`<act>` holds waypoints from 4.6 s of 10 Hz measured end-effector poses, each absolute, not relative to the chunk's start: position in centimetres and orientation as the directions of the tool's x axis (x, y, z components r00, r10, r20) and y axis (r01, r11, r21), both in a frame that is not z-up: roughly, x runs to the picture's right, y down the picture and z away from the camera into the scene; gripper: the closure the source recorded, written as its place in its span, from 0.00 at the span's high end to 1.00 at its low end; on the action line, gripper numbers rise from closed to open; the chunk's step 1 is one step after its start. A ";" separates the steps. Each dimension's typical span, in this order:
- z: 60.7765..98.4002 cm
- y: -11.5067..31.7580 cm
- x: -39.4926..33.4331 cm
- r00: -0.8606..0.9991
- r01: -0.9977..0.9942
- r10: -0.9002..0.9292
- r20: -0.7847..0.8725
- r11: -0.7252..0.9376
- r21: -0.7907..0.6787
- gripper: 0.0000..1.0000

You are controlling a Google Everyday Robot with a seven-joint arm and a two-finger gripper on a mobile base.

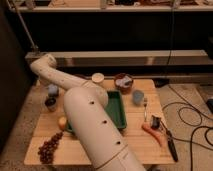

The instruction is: Place sponge in paper cup

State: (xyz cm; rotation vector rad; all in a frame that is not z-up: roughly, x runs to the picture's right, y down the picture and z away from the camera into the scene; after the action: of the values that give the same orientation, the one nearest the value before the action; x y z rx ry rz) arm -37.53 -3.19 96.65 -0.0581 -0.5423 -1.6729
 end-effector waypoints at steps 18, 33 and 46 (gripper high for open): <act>100.9 -1.8 -37.5 -0.206 0.935 -0.902 0.379 -0.068 0.348 0.08; 84.5 -16.0 -21.8 -0.134 0.846 -0.962 0.238 0.014 0.533 0.00; 88.9 -5.0 10.1 0.367 0.906 -0.851 0.376 0.419 0.065 0.00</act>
State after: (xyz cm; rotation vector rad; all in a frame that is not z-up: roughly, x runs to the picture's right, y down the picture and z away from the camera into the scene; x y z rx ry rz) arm 10.10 -5.04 88.89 -0.1621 -0.3801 -1.1347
